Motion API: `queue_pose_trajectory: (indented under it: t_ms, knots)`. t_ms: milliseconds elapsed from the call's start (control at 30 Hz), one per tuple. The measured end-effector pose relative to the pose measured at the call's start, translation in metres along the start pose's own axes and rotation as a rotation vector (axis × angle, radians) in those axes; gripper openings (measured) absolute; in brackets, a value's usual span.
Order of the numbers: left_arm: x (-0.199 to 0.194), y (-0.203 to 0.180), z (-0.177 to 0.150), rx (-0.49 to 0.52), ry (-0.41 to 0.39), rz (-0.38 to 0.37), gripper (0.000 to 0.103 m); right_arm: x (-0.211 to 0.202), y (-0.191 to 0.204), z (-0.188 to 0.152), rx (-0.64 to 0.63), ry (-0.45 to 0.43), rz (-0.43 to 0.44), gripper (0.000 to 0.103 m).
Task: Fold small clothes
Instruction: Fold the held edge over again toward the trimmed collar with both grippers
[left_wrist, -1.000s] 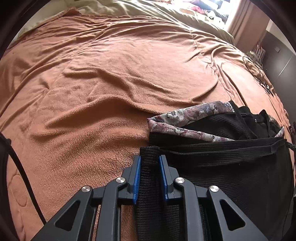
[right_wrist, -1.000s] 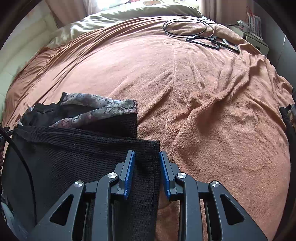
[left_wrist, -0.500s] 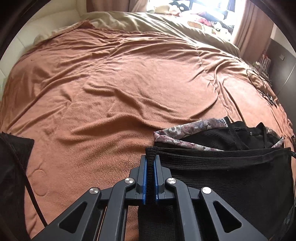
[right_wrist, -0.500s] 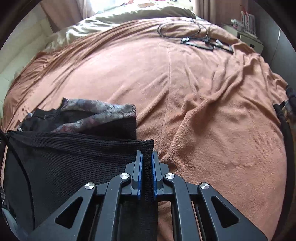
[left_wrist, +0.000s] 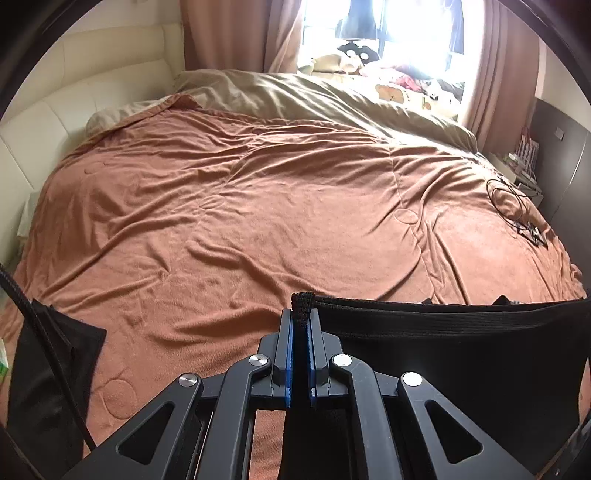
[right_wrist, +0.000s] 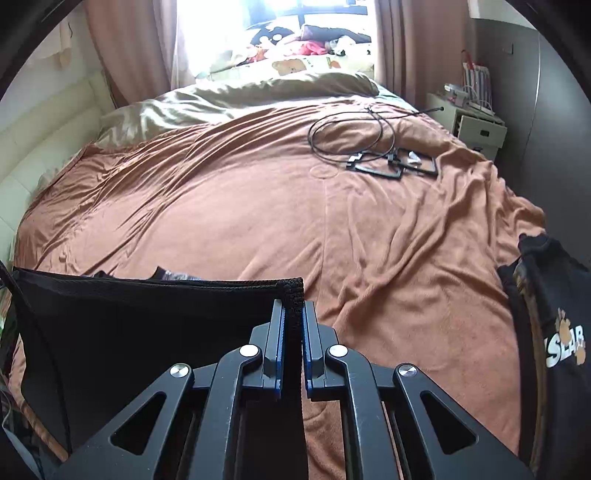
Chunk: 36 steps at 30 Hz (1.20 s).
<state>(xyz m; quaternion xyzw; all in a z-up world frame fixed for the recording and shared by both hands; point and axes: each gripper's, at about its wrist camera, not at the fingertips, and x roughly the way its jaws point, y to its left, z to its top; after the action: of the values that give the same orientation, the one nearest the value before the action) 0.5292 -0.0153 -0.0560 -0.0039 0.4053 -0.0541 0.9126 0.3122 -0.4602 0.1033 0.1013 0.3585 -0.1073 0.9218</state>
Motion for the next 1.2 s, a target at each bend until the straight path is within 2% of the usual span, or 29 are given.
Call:
queue_pose_trajectory:
  t_ms: [200, 500, 700, 1033, 1200]
  knots:
    - [0.02, -0.007, 0.011, 0.037, 0.005, 0.053, 0.006, 0.02, 0.008, 0.014, -0.004, 0.015, -0.015, 0.004]
    - [0.085, -0.004, 0.002, 0.055, 0.106, 0.08, 0.006, 0.087, 0.019, 0.027, -0.031, 0.104, -0.037, 0.004]
    - [0.116, -0.003, 0.001, 0.072, 0.139, 0.1, 0.006, 0.119, 0.02, 0.035, -0.026, 0.13, -0.049, 0.004]
    - [0.149, -0.014, 0.006, 0.142, 0.174, 0.142, 0.006, 0.151, 0.017, 0.033, -0.032, 0.166, -0.078, 0.004]
    - [0.169, -0.01, 0.001, 0.129, 0.224, 0.162, 0.007, 0.17, 0.017, 0.029, -0.023, 0.192, -0.088, 0.005]
